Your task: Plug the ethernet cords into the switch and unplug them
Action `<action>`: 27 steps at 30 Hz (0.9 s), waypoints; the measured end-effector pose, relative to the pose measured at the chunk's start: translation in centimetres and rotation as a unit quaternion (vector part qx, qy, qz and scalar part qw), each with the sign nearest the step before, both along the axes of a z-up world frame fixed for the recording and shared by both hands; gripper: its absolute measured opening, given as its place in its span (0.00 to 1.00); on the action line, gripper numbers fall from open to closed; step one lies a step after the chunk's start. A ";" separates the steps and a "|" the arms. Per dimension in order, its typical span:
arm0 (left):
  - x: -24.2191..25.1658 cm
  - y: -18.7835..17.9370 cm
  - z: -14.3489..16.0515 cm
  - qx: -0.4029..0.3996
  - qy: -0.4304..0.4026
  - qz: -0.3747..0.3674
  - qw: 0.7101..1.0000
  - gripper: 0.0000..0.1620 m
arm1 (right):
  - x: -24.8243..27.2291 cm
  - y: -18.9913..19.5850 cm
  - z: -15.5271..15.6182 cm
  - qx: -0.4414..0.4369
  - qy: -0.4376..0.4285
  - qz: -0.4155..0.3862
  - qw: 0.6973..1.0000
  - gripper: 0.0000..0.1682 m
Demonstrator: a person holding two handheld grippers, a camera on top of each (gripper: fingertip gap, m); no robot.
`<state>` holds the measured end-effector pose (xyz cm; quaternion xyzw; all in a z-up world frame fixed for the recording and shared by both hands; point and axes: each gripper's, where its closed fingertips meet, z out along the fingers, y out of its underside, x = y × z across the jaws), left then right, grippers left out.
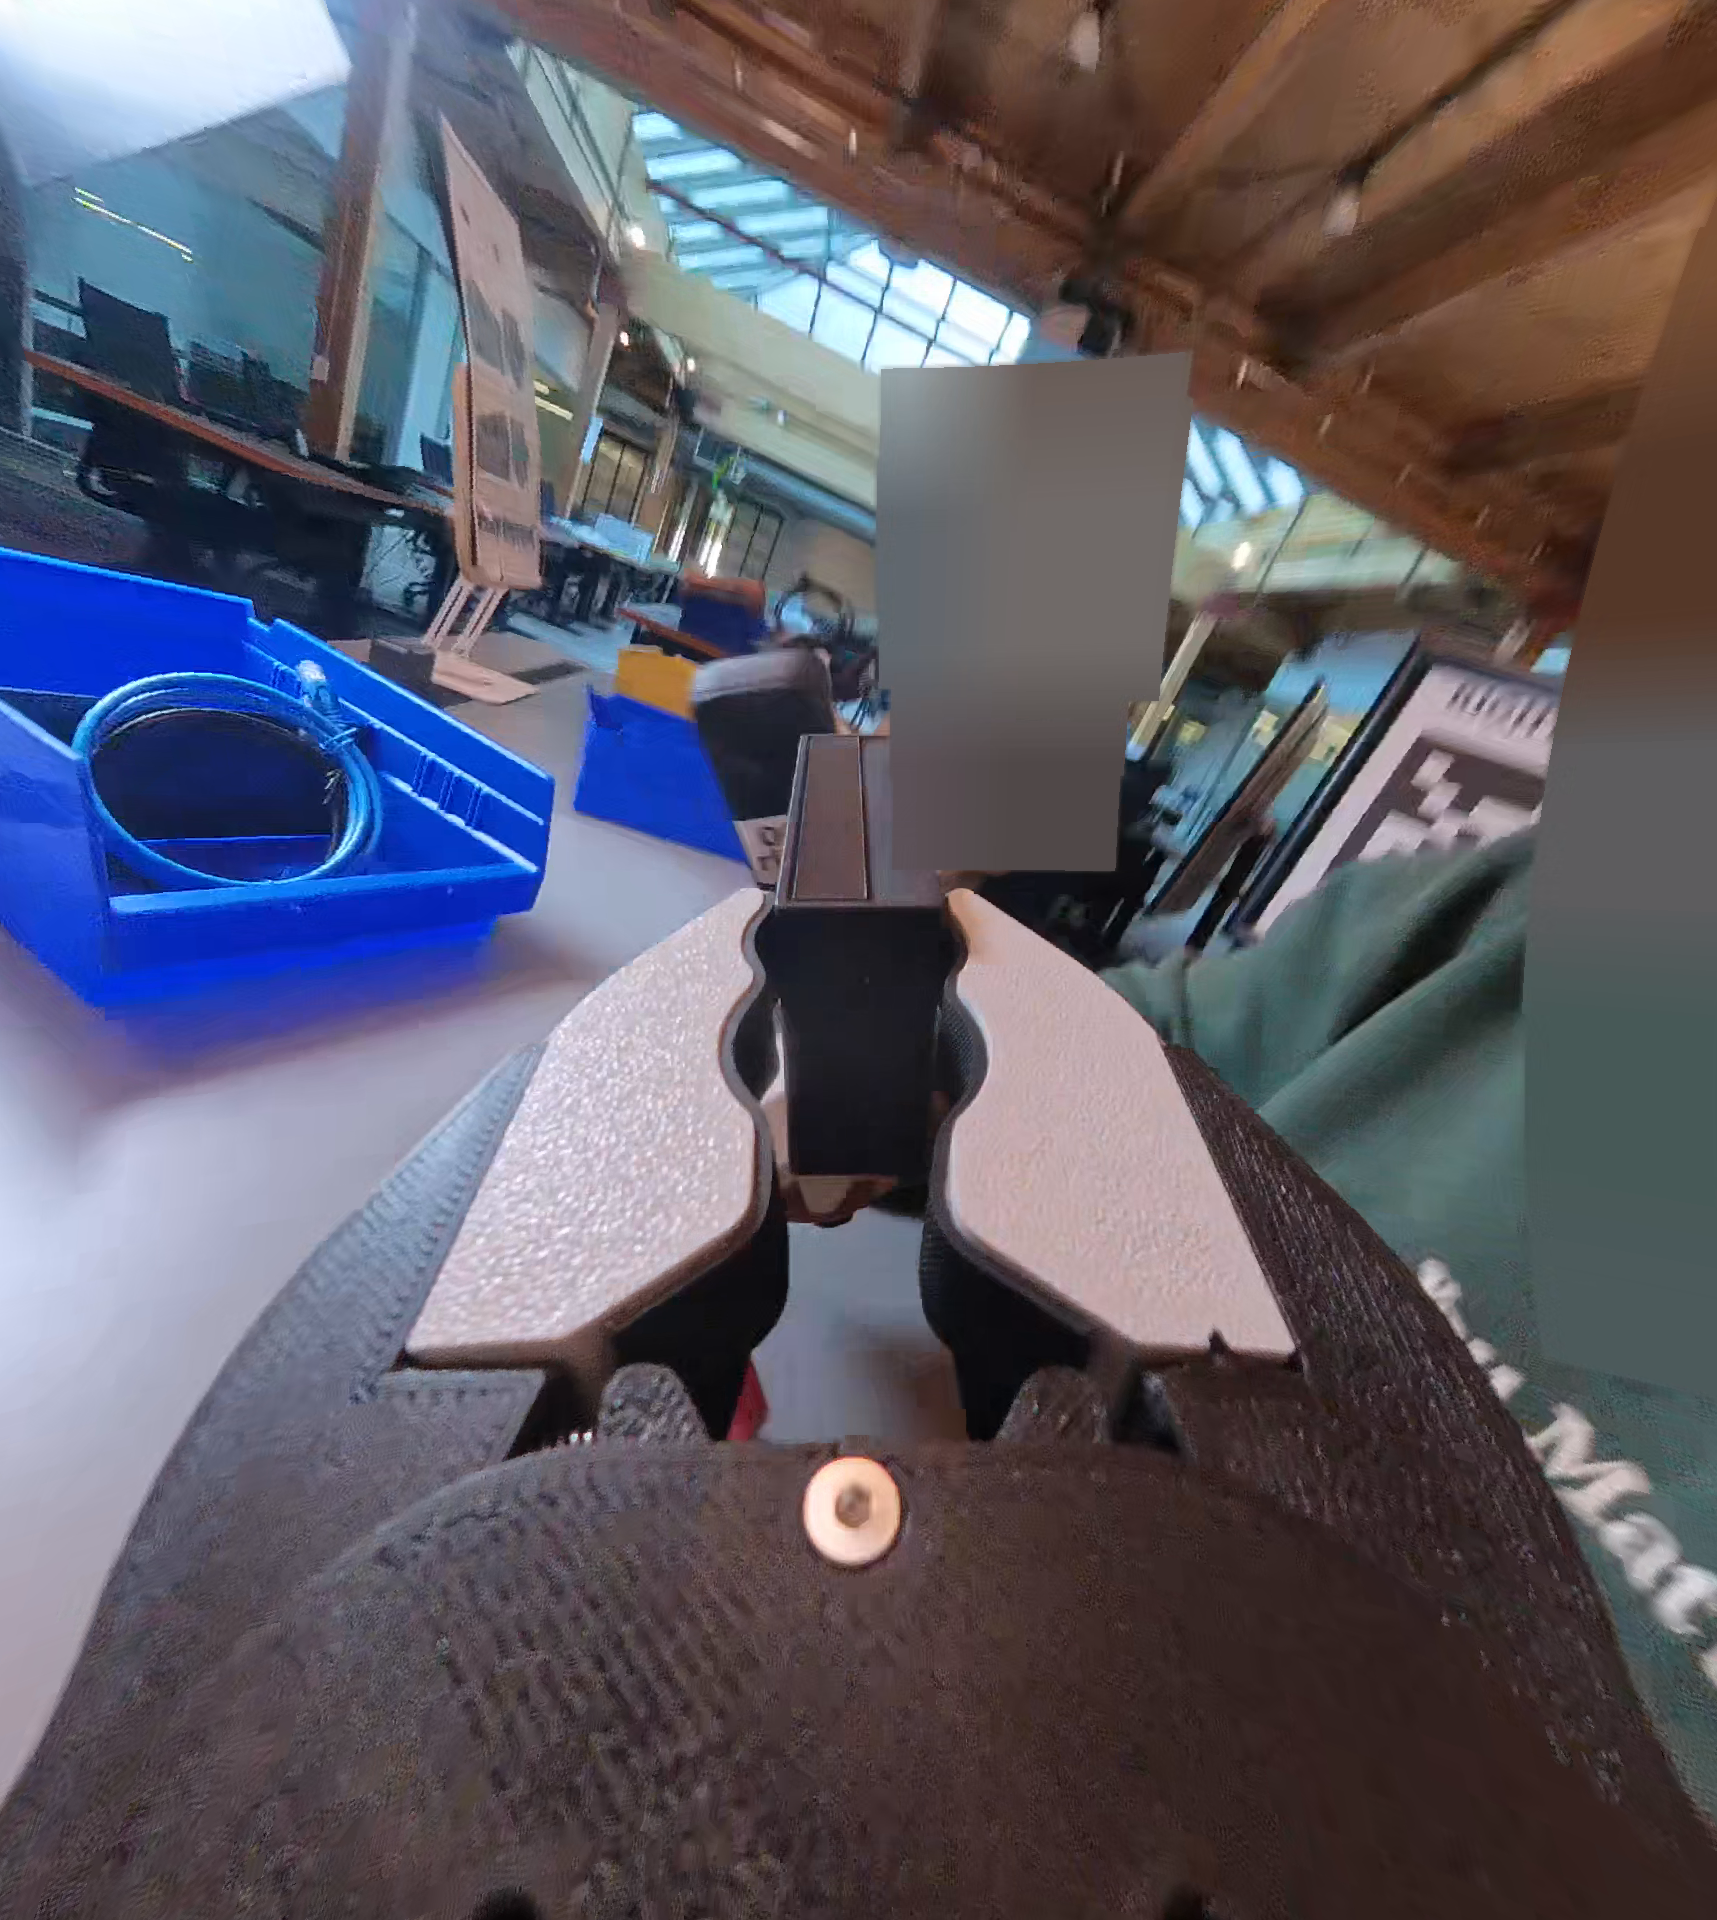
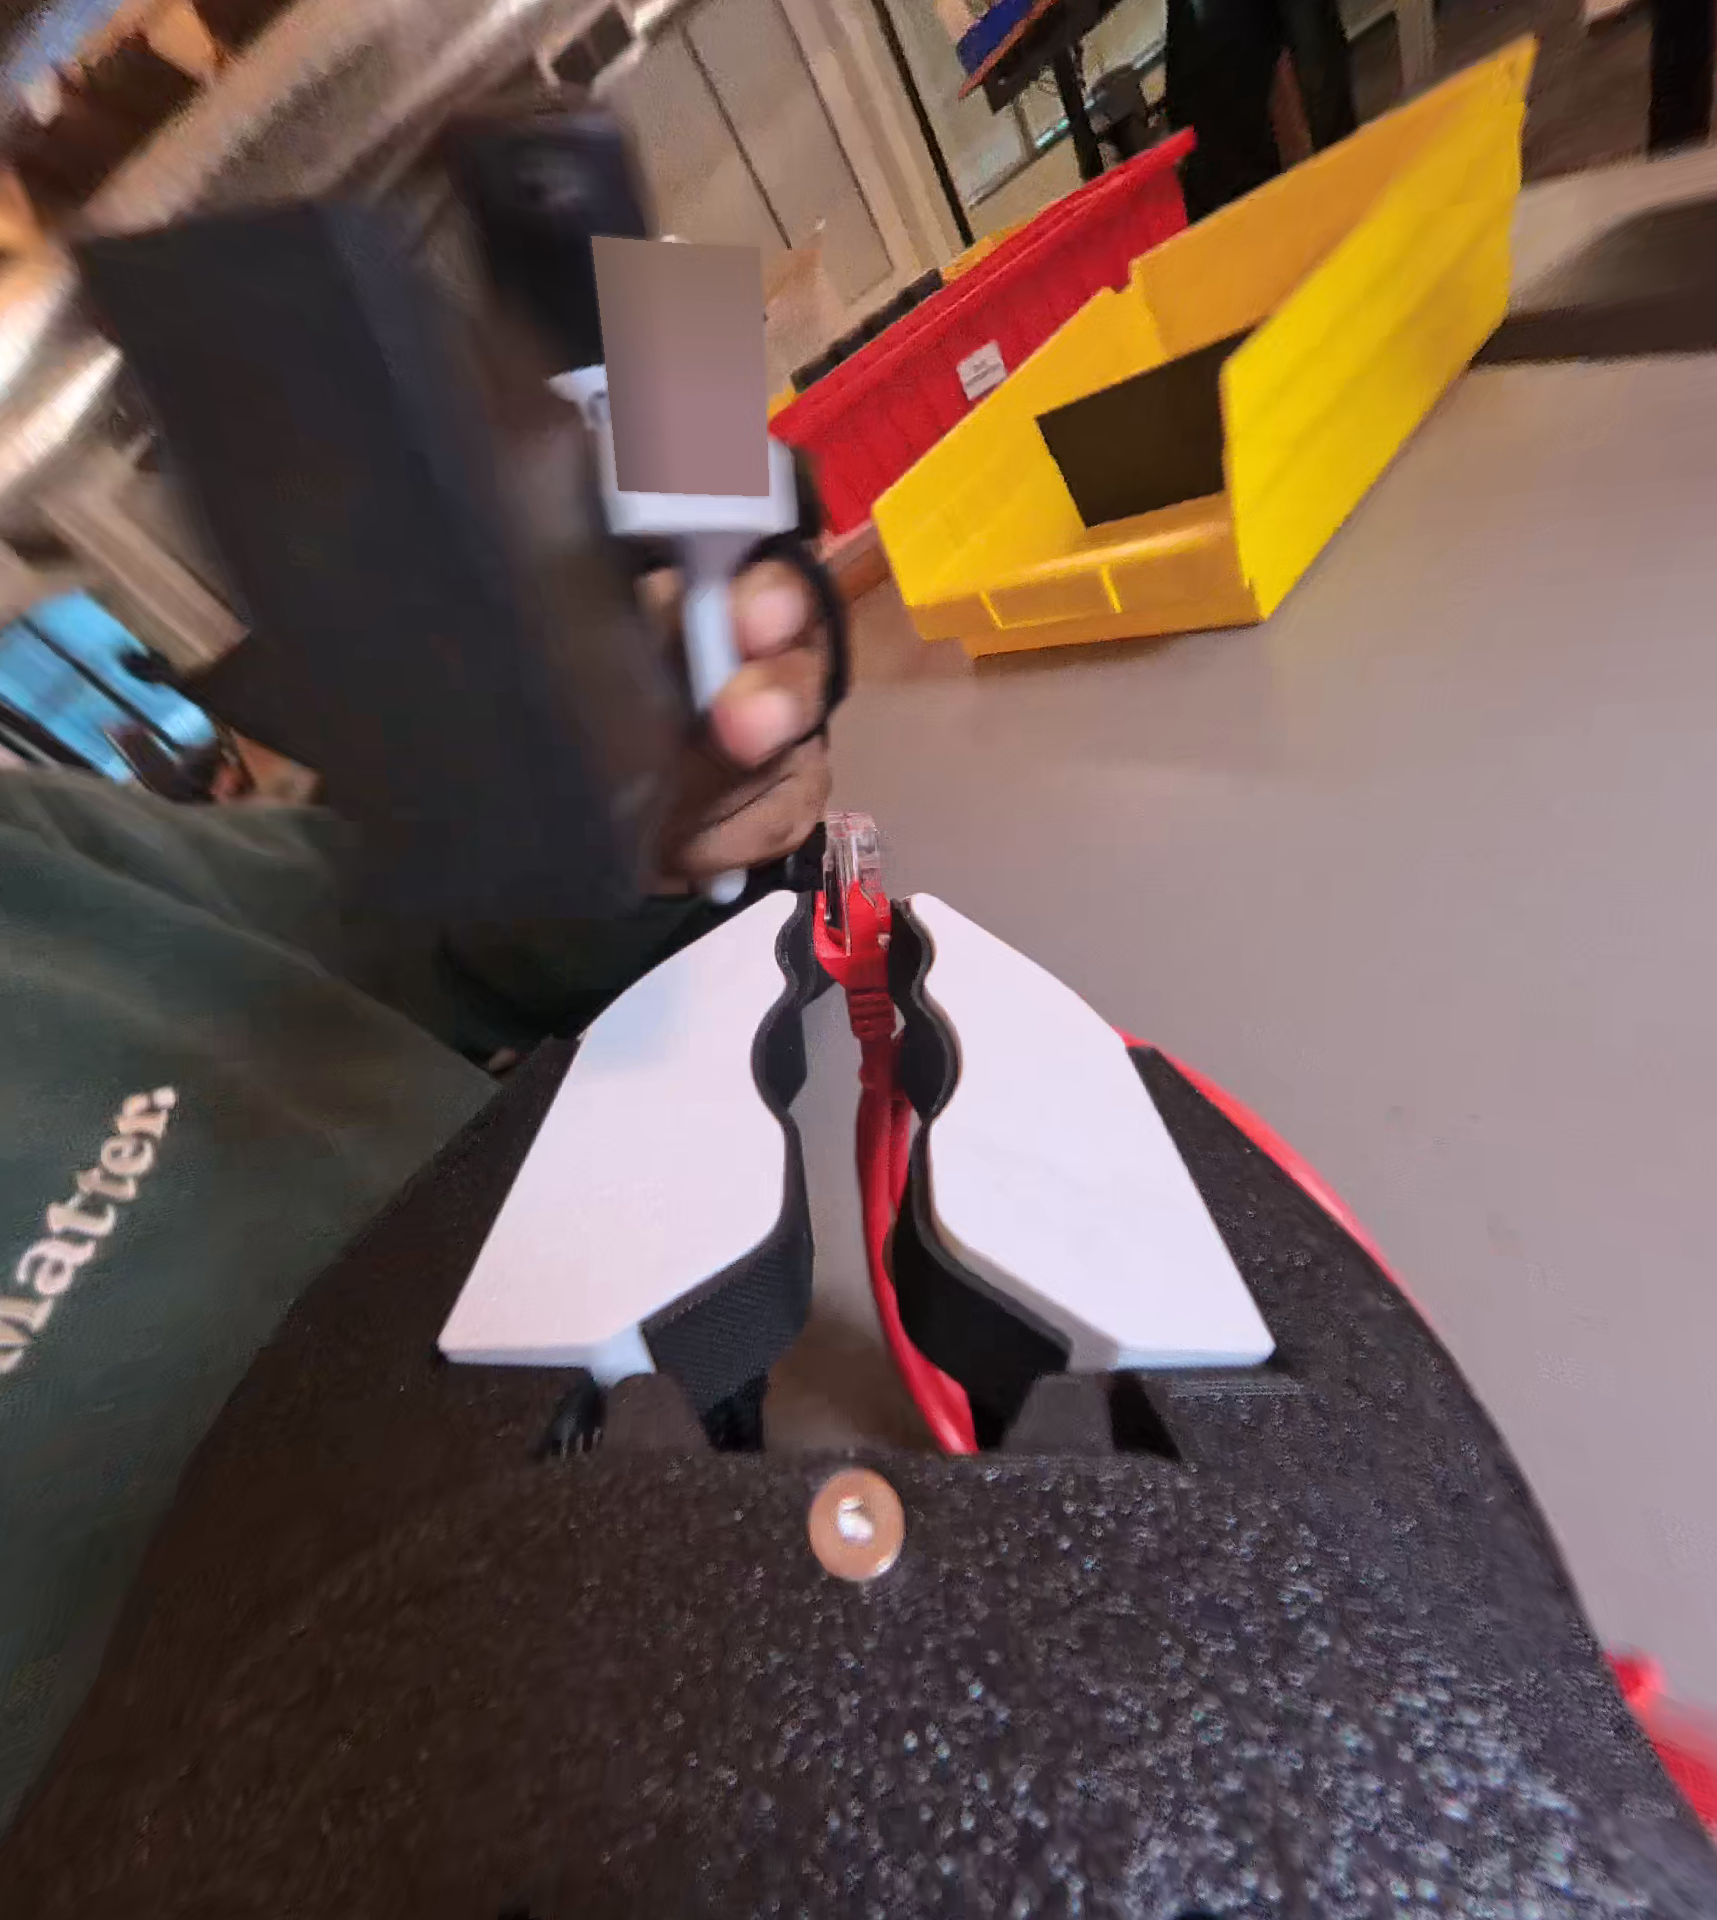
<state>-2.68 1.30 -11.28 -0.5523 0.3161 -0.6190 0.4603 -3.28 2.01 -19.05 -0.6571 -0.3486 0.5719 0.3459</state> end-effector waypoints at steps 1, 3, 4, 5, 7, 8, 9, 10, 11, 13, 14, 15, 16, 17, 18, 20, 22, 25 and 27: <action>-1.3 1.0 0.6 -0.035 -0.035 -0.006 0.999 0.17 | 0.1 -0.4 0.8 0.020 -0.011 0.000 1.000 0.08; -4.0 3.7 0.7 -0.077 -0.080 0.034 0.993 0.17 | 1.4 0.2 2.2 0.011 -0.013 -0.011 1.000 0.08; -5.3 4.9 0.5 -0.096 -0.098 0.058 0.989 0.17 | 2.5 0.8 3.0 -0.008 -0.008 -0.013 1.000 0.08; -6.4 5.8 0.4 -0.121 -0.119 0.067 0.983 0.17 | 3.8 1.4 4.0 -0.018 -0.001 -0.018 1.000 0.08; -7.7 7.0 -0.4 -0.160 -0.141 0.080 0.974 0.17 | 6.5 3.0 6.0 -0.026 0.005 -0.039 0.999 0.09; -7.9 7.5 -0.9 -0.171 -0.142 0.089 0.971 0.17 | 7.7 3.9 7.1 -0.030 0.007 -0.050 0.998 0.09; -7.9 7.7 -1.4 -0.182 -0.141 0.091 0.969 0.17 | 8.8 4.9 8.2 -0.031 0.005 -0.063 0.998 0.09; -7.7 7.8 -1.6 -0.191 -0.142 0.088 0.967 0.17 | 9.9 6.1 9.0 -0.028 -0.009 -0.075 0.997 0.09; -7.5 7.8 -1.8 -0.195 -0.143 0.084 0.967 0.17 | 10.9 7.7 9.5 -0.015 -0.029 -0.098 0.995 0.09; -7.0 7.8 -2.2 -0.194 -0.131 0.085 0.969 0.17 | 13.0 11.4 10.2 0.011 -0.084 -0.142 0.986 0.09; -6.8 7.8 -2.5 -0.194 -0.122 0.088 0.969 0.17 | 14.0 13.5 10.4 0.020 -0.109 -0.166 0.980 0.09; -6.6 7.8 -2.8 -0.194 -0.115 0.089 0.970 0.17 | 14.8 15.6 10.3 0.020 -0.134 -0.183 0.974 0.09; -6.4 7.8 -3.1 -0.195 -0.109 0.089 0.970 0.17 | 15.5 17.6 10.1 0.017 -0.153 -0.201 0.967 0.09; -6.3 7.8 -3.3 -0.197 -0.105 0.088 0.971 0.17 | 16.2 19.7 9.9 0.018 -0.168 -0.221 0.960 0.09; -6.1 7.8 -3.6 -0.200 -0.100 0.086 0.971 0.17 | 16.7 21.6 9.2 0.017 -0.194 -0.235 0.952 0.09; -6.0 7.9 -3.9 -0.210 -0.104 0.088 0.968 0.17 | 17.9 25.1 6.9 0.007 -0.239 -0.273 0.932 0.09; -5.8 8.0 -4.3 -0.216 -0.095 0.088 0.968 0.17 | 18.6 27.5 3.6 -0.032 -0.269 -0.290 0.918 0.10; -5.7 7.9 -4.7 -0.218 -0.090 0.084 0.968 0.17 | 18.9 29.1 1.3 -0.038 -0.285 -0.305 0.908 0.22; -5.7 8.1 -4.8 -0.223 -0.093 0.084 0.967 0.17 | 18.8 29.1 2.4 -0.013 -0.268 -0.312 0.911 0.24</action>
